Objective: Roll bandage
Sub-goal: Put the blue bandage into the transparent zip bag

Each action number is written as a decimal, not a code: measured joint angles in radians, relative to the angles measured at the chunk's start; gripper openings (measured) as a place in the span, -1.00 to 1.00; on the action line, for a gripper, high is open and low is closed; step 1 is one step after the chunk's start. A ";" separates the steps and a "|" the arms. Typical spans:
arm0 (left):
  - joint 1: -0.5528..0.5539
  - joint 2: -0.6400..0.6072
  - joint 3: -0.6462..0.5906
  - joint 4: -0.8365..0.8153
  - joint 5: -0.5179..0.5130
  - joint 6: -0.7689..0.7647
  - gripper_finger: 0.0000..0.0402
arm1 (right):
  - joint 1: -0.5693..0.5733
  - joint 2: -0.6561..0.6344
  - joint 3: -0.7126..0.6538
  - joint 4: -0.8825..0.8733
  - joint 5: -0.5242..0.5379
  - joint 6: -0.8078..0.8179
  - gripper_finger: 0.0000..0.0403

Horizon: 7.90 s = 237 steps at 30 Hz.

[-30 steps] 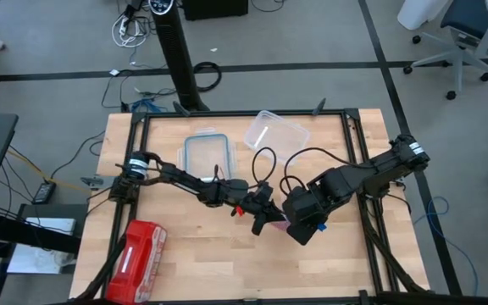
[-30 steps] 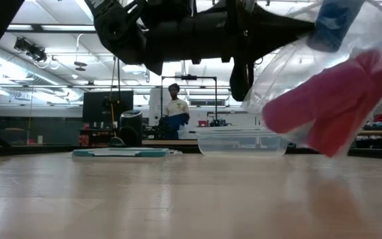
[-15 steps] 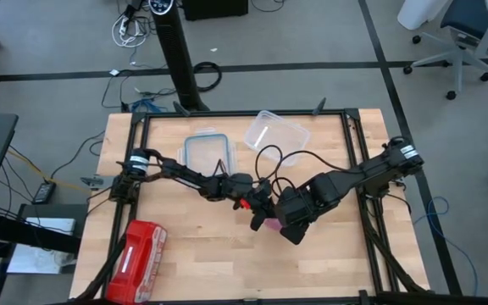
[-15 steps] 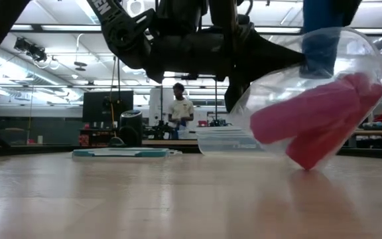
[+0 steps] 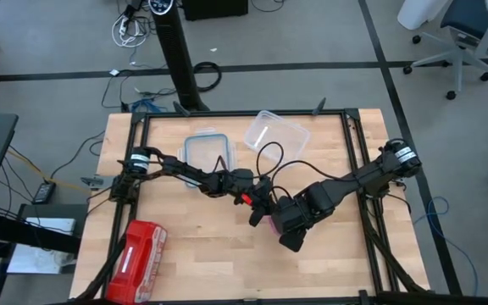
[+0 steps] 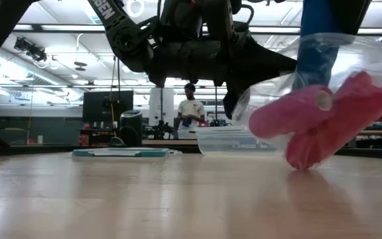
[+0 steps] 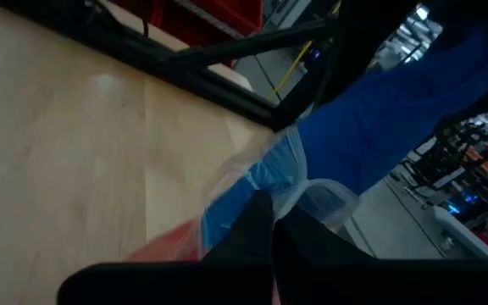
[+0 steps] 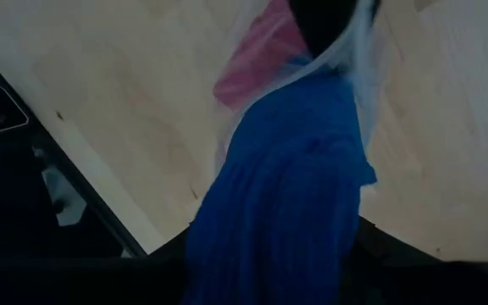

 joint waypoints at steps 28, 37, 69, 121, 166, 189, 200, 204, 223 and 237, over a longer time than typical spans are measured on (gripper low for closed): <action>0.013 -0.003 0.002 0.103 -0.002 -0.121 -1.00 | -0.002 0.000 -0.023 0.031 -0.127 -0.073 0.06; 0.011 -0.003 0.002 0.100 0.005 -0.127 -1.00 | 0.004 -0.010 0.064 -0.058 -0.118 -0.027 0.05; 0.011 -0.003 0.002 0.132 0.071 -0.125 -1.00 | 0.454 -0.010 -0.054 -0.095 0.380 0.662 0.04; 0.011 -0.003 0.001 0.172 0.086 -0.127 -1.00 | 0.512 0.018 -0.357 0.209 0.900 0.706 -0.85; -0.008 -0.002 0.001 0.105 0.121 -0.047 -1.00 | 0.310 -0.002 0.111 -0.015 0.307 0.165 -0.94; -0.009 -0.002 0.001 0.126 0.146 -0.055 -1.00 | 0.285 -0.008 0.106 -0.058 0.208 0.184 -0.95; 0.004 -0.002 0.002 0.175 0.138 -0.077 -1.00 | 0.248 -0.022 0.118 -0.043 0.197 0.111 -0.95; 0.007 -0.002 0.002 0.179 0.148 -0.078 -1.00 | 0.232 -0.023 0.118 -0.021 0.137 0.069 -0.95; 0.042 -0.003 0.002 0.131 0.145 -0.017 -1.00 | 0.188 -0.033 0.134 -0.065 0.121 0.082 -0.95; 0.054 -0.002 0.002 0.146 0.165 0.000 -1.00 | 0.107 -0.017 0.121 -0.020 -0.065 0.010 -0.95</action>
